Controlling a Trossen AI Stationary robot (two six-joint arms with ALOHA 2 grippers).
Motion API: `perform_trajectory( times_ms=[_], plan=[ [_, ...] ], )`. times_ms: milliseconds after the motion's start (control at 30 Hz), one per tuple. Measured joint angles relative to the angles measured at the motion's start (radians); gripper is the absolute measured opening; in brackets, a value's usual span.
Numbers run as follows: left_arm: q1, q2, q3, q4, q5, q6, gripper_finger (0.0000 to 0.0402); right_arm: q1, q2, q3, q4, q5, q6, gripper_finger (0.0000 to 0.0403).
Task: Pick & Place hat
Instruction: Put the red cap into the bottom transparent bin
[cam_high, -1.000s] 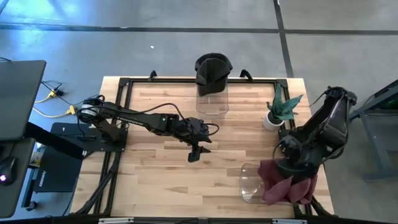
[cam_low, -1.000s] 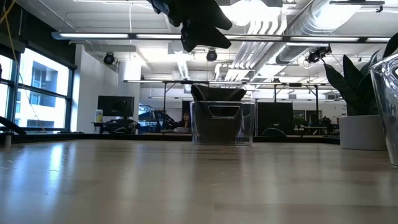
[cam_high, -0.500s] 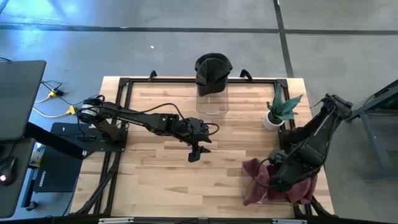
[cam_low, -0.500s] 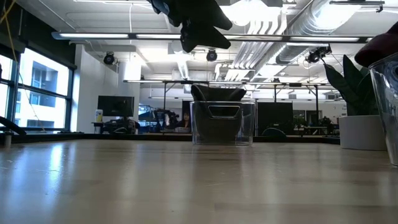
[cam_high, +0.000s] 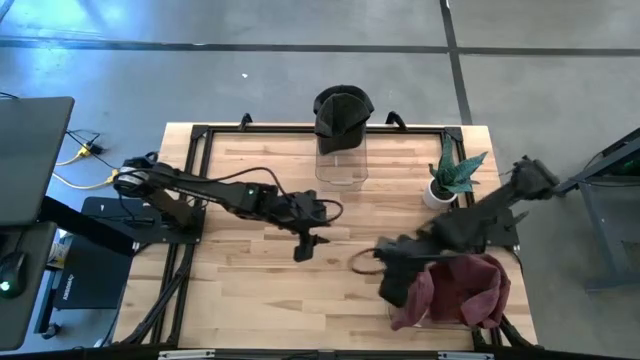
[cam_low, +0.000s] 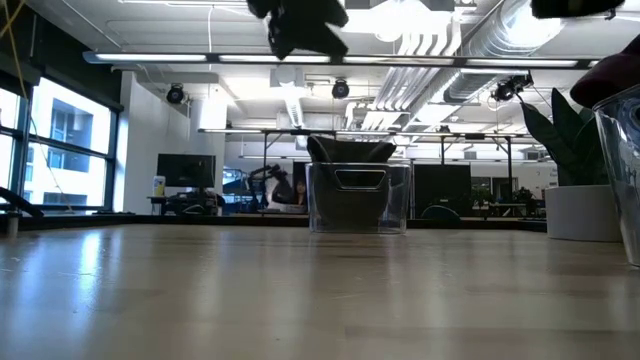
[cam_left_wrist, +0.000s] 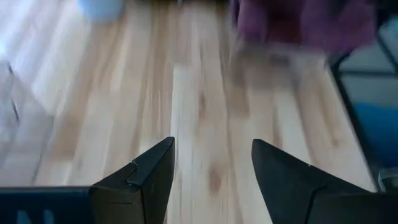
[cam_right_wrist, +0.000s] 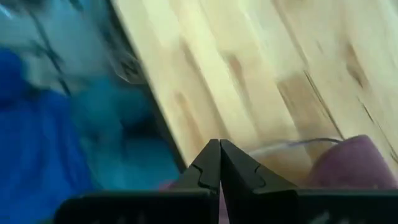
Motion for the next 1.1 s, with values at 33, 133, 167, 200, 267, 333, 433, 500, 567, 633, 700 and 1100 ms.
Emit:
perform_trajectory(
  times_ms=[33, 133, 167, 200, 267, 333, 433, 500, 567, 633, 700, 1100],
  plan=[
    [-0.003, 0.000, 0.004, 0.017, -0.022, 0.002, 0.0206, -0.030, 0.031, -0.001, -0.019, -0.062, -0.031, 0.0001],
    [-0.028, -0.005, 0.005, -0.022, -0.089, 0.001, 0.0206, -0.092, 0.107, -0.003, -0.126, -0.223, -0.084, 0.0001],
    [-0.035, -0.003, 0.005, -0.028, -0.105, 0.002, 0.0206, -0.097, 0.123, -0.003, -0.165, -0.263, -0.090, 0.0001],
    [-0.041, -0.002, 0.004, -0.040, -0.119, 0.002, 0.0206, -0.097, 0.133, -0.003, -0.205, -0.295, -0.091, 0.0001],
    [-0.052, -0.003, 0.003, -0.052, -0.137, 0.004, 0.0206, -0.080, 0.136, -0.003, -0.283, -0.337, -0.072, 0.0001],
    [-0.053, -0.003, 0.003, -0.058, -0.149, 0.004, 0.0206, -0.051, 0.124, -0.003, -0.359, -0.362, -0.022, 0.0001],
    [-0.053, -0.003, 0.003, -0.062, -0.153, 0.004, 0.0206, 0.021, 0.092, -0.003, -0.457, -0.368, 0.048, 0.0001],
    [-0.052, -0.003, 0.003, -0.061, -0.155, 0.002, 0.0206, 0.083, 0.072, -0.003, -0.516, -0.371, 0.099, 0.0000],
    [-0.052, -0.003, 0.003, -0.061, -0.157, 0.002, 0.0206, 0.148, 0.051, -0.003, -0.561, -0.376, 0.156, 0.0000],
    [-0.052, -0.003, 0.003, -0.057, -0.157, 0.002, 0.0206, 0.213, 0.032, -0.003, -0.606, -0.374, 0.218, 0.0000],
    [-0.051, -0.003, 0.003, -0.054, -0.157, 0.001, 0.0206, 0.272, 0.018, -0.003, -0.648, -0.373, 0.284, 0.0000],
    [-0.051, -0.003, 0.003, -0.052, -0.157, 0.001, 0.0206, 0.441, 0.007, -0.017, -0.706, -0.325, 0.388, 0.0000]
  ],
)
